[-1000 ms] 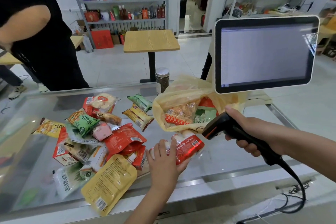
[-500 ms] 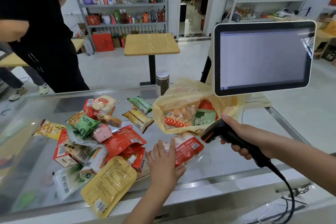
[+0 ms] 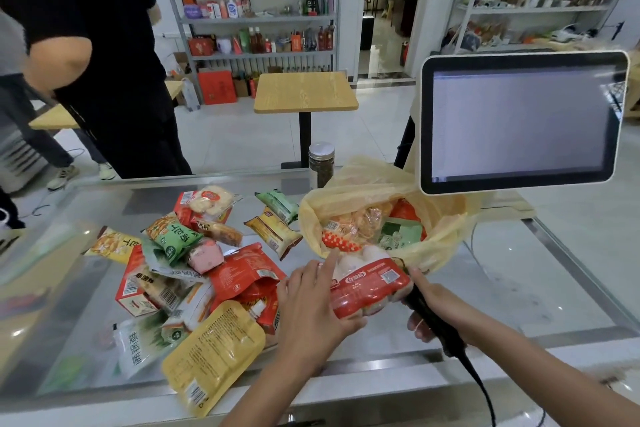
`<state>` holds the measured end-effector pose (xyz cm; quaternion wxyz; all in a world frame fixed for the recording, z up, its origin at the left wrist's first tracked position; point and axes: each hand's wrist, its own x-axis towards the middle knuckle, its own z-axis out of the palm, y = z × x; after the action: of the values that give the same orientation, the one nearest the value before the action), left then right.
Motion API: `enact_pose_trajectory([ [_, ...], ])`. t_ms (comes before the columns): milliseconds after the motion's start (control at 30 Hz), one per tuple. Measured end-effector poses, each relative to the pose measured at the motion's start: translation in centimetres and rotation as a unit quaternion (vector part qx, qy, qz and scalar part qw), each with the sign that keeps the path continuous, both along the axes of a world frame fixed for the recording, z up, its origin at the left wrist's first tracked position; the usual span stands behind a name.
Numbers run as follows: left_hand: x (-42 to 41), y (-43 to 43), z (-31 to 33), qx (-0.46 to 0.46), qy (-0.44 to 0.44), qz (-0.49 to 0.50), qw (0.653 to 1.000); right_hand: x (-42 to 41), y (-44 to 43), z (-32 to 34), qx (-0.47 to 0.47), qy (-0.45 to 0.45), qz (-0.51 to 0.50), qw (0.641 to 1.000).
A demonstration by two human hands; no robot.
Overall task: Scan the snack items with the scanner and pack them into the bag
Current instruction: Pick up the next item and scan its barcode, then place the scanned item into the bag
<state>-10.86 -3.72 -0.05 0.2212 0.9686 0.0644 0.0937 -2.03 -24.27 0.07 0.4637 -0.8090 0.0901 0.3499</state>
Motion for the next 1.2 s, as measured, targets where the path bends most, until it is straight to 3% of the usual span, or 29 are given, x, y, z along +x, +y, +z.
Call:
enact_pose_trajectory([
  [67,0.2,0.4,0.7,0.005,-0.032,-0.009,0.999,0.3,0.6,-0.1,-0.072,-0.075,0.041,0.994],
  [133,0.4,1.1,1.1,0.024,-0.056,-0.024,0.998,0.7,0.3,0.2,-0.211,-0.230,0.075,0.947],
  [167,0.6,1.5,1.1,0.027,-0.065,-0.033,0.997,1.0,0.2,0.5,-0.228,-0.304,0.060,0.923],
  [200,0.7,1.9,1.1,0.024,-0.073,-0.041,0.996,1.2,0.3,1.1,-0.174,-0.340,0.022,0.924],
  [233,0.9,2.1,1.1,0.016,-0.078,-0.049,0.996,1.4,0.6,2.0,-0.074,-0.331,-0.023,0.940],
  [300,1.5,2.2,1.2,-0.009,-0.085,-0.068,0.994,1.8,1.2,3.7,0.091,-0.217,-0.056,0.970],
  [367,2.1,1.6,1.7,-0.042,-0.086,-0.088,0.991,1.9,1.8,4.7,0.145,-0.121,-0.018,0.982],
  [467,3.4,0.8,3.2,-0.085,-0.066,-0.123,0.987,2.6,2.0,5.1,0.250,-0.055,-0.022,0.966],
  [567,6.5,1.5,3.9,-0.227,0.002,-0.144,0.963,4.0,1.4,5.1,0.251,-0.089,-0.071,0.961],
  [633,9.1,2.7,4.1,-0.347,0.000,-0.067,0.935,4.6,1.0,4.7,0.233,-0.105,-0.093,0.962],
  [667,10.5,3.5,3.9,-0.317,0.000,-0.036,0.948,4.8,0.7,4.5,0.231,-0.108,-0.102,0.962],
  [767,14.1,5.4,2.9,-0.109,0.067,0.004,0.992,5.3,0.4,4.0,0.240,-0.108,-0.128,0.956],
  [867,15.8,5.7,2.9,-0.064,0.132,-0.015,0.989,6.2,0.6,4.0,0.239,-0.106,-0.158,0.952],
  [1000,16.2,5.8,2.9,-0.208,0.054,-0.030,0.976,7.9,1.4,3.9,0.236,-0.118,-0.183,0.947],
  [1200,16.6,5.3,4.1,-0.257,-0.115,0.031,0.959,10.2,3.4,3.2,0.249,-0.120,-0.217,0.936],
])
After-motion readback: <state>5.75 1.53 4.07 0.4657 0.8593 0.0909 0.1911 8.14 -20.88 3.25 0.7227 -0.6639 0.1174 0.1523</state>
